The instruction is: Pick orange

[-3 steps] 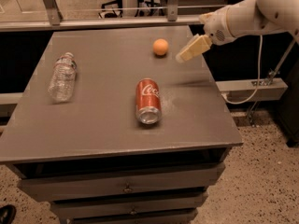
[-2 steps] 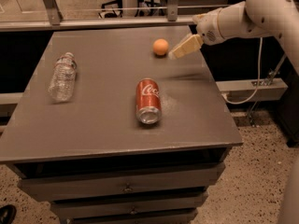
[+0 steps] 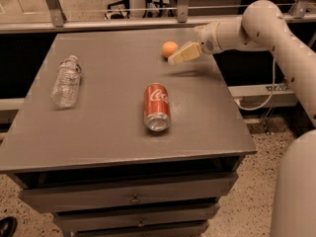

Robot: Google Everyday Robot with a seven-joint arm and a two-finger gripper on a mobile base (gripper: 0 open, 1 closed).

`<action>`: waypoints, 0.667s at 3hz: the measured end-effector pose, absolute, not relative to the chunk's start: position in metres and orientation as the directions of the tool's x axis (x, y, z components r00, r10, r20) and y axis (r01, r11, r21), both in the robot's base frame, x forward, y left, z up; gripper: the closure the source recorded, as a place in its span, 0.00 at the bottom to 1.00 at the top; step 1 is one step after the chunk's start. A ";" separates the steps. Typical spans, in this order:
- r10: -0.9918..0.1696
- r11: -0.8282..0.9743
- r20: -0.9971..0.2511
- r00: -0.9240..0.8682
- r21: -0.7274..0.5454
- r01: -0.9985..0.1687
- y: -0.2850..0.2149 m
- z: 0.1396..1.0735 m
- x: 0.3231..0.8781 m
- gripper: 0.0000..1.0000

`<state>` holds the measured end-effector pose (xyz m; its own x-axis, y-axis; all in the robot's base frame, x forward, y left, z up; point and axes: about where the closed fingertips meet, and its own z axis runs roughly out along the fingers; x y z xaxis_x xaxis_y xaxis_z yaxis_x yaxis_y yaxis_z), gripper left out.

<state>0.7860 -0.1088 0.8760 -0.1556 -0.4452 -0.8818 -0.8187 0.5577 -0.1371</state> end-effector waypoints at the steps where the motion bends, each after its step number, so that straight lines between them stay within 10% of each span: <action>1: -0.400 0.554 -0.901 -0.169 -0.090 -0.828 -0.096 0.865 0.793 0.00; 2: -0.365 0.541 -0.916 -0.169 -0.060 -0.839 -0.083 0.860 0.797 0.00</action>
Offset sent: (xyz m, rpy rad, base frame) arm 0.0162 0.0329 -0.0157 0.1442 0.0323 0.0446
